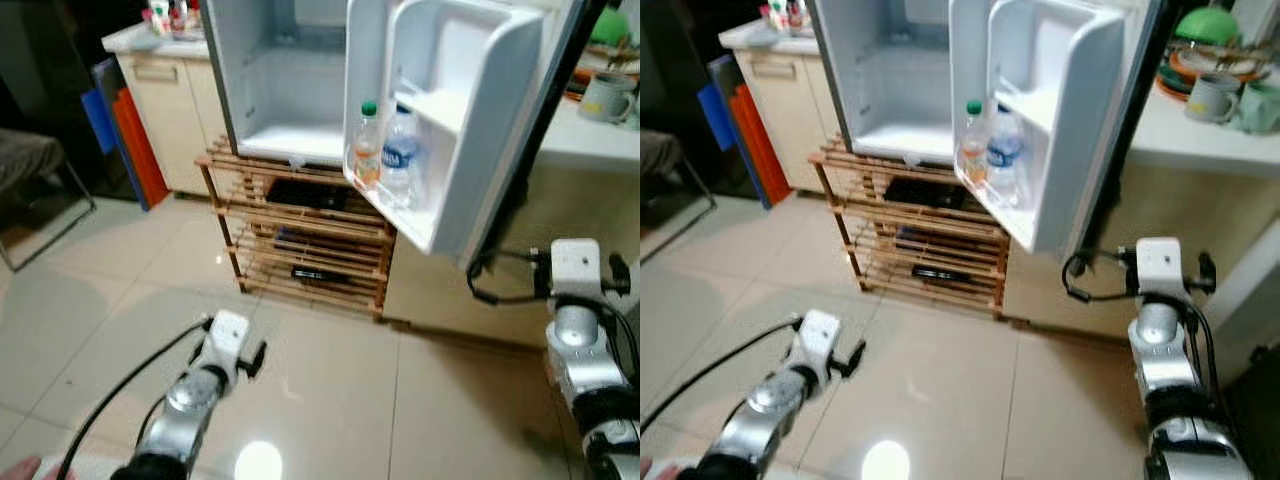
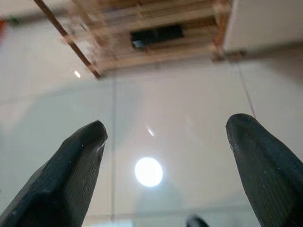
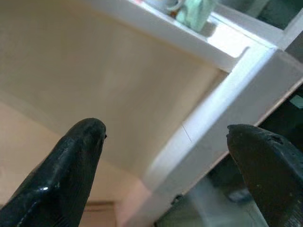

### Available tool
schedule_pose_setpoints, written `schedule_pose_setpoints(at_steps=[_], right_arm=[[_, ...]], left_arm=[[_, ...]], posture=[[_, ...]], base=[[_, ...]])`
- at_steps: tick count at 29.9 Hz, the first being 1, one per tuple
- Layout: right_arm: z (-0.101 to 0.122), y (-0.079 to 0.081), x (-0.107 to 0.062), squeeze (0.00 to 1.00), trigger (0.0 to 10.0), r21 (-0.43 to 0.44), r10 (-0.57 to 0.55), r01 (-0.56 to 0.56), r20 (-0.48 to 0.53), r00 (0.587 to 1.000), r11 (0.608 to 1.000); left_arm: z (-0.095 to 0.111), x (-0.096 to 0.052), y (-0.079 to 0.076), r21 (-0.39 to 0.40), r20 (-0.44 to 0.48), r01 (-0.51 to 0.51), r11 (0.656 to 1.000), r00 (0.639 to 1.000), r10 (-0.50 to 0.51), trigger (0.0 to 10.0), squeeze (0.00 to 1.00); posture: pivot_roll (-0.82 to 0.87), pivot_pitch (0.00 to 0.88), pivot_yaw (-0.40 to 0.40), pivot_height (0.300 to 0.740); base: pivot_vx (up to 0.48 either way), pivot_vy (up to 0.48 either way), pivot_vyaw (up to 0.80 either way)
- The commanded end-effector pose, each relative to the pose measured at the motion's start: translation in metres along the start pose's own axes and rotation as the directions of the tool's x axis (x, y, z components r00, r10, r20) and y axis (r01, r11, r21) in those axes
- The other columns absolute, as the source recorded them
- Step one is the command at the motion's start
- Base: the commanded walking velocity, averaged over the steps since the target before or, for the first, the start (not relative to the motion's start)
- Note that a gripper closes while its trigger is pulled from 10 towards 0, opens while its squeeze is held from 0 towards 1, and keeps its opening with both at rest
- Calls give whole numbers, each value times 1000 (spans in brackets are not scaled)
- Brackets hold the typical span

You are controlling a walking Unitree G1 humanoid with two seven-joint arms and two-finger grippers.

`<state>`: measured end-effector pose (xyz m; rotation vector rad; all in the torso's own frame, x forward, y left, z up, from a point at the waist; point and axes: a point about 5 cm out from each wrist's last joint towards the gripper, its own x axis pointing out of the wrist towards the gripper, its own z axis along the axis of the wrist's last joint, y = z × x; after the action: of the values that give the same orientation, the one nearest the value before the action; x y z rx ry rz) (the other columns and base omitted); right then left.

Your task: Restocking fridge

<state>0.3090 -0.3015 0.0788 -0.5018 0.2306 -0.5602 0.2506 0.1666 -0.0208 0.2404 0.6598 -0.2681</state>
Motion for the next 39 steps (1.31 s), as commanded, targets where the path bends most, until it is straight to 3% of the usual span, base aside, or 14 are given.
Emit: schedule_pose_setpoints(at_steps=[1,4,7,17,20,22,23,27,28,29,32,34,36,39], right_arm=[[8,-6,8,0,10000,-1,-50,50,-14,999,999],[18,-6,14,0,10000,45,-70,71,-24,997,996],[53,9,22,0,10000,247,-3,4,-6,1000,969],[100,45,18,0,10000,345,161,-198,131,978,918],[106,60,10,0,10000,385,253,-307,184,950,871],[113,78,-3,0,10000,401,367,-454,276,888,796],[113,78,-3,0,10000,401,367,-454,276,888,796],[125,105,-36,0,10000,354,566,-712,438,699,606],[133,112,-58,0,10000,312,643,-819,509,572,481],[133,112,-58,0,10000,312,643,-819,509,572,481],[142,116,-119,0,10000,219,747,-969,623,231,117],[139,112,-137,0,10000,222,760,-974,640,113,-42],[132,112,-133,0,10000,249,766,-967,632,118,-56],[124,111,-126,0,10000,292,771,-956,615,166,-28]], left_arm=[[-5,1,5,-10,-43,-7,1000,999,7,10000,0],[-5,2,8,-11,-51,-18,1000,999,18,10000,0],[-1,6,8,-14,-36,-19,1000,999,18,10000,0],[8,12,3,13,3,-2,1000,1000,2,10000,0],[2,12,2,7,-12,1,1000,1000,-1,10000,0],[-7,12,0,16,-59,18,1000,998,-17,10000,0],[-7,12,0,16,-59,18,1000,998,-17,10000,0],[-24,10,-4,11,-140,45,999,989,-43,10000,0],[-31,8,-5,9,-163,50,999,986,-48,10000,0],[-31,8,-5,9,-163,50,999,986,-48,10000,0],[-45,5,-9,19,-212,72,997,975,-66,10000,0],[-49,4,-13,29,-225,87,996,971,-78,10000,0],[-47,5,-17,25,-217,99,995,972,-92,10000,0],[-44,7,-21,17,-191,105,994,976,-100,10000,0]], posture=[[-119,0,78,740],[-115,0,79,740],[-118,0,87,740],[-110,0,70,740],[-113,0,65,740],[-119,0,62,740],[-119,0,62,740],[-123,0,68,740],[-125,0,73,740],[-125,0,73,740],[-131,0,79,740],[-137,0,75,740],[-139,0,71,740],[-139,0,70,740]], base=[[0,0,0],[0,0,0],[0,0,0],[0,0,0],[0,0,0],[0,0,0],[0,0,0],[0,0,0],[0,0,0],[0,0,0],[0,0,0],[0,0,0],[0,0,0],[0,0,0]])
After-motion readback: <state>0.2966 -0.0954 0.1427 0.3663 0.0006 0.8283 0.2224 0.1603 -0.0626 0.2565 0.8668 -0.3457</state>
